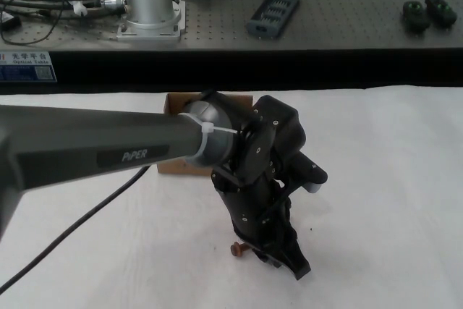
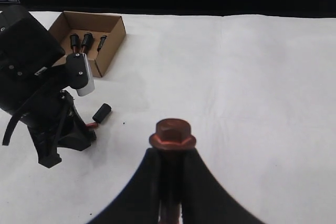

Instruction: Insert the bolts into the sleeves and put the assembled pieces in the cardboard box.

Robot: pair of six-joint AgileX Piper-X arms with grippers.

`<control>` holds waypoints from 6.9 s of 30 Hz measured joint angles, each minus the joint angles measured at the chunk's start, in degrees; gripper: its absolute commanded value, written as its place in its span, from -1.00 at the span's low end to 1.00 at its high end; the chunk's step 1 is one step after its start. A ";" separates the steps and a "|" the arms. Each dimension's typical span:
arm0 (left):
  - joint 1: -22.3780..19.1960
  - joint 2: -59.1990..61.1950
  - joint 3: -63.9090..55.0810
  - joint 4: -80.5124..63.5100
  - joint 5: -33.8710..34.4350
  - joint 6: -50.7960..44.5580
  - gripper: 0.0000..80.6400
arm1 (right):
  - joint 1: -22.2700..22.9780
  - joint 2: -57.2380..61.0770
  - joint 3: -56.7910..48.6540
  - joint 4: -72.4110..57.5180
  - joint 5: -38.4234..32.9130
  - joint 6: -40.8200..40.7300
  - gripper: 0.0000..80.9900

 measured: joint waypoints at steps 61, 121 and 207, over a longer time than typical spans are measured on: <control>7.96 -46.16 38.66 -37.17 15.98 -24.62 -0.98 | 0.00 3.95 16.57 -57.48 -32.63 -7.88 -0.90; 7.96 -56.71 66.22 -90.44 36.00 -30.35 -0.98 | 7.08 43.68 15.16 -100.72 -61.99 11.51 -0.90; 18.16 4.46 -24.47 -5.28 -3.85 -26.96 -0.98 | -15.46 5.85 15.02 -16.56 -22.96 -16.77 -0.91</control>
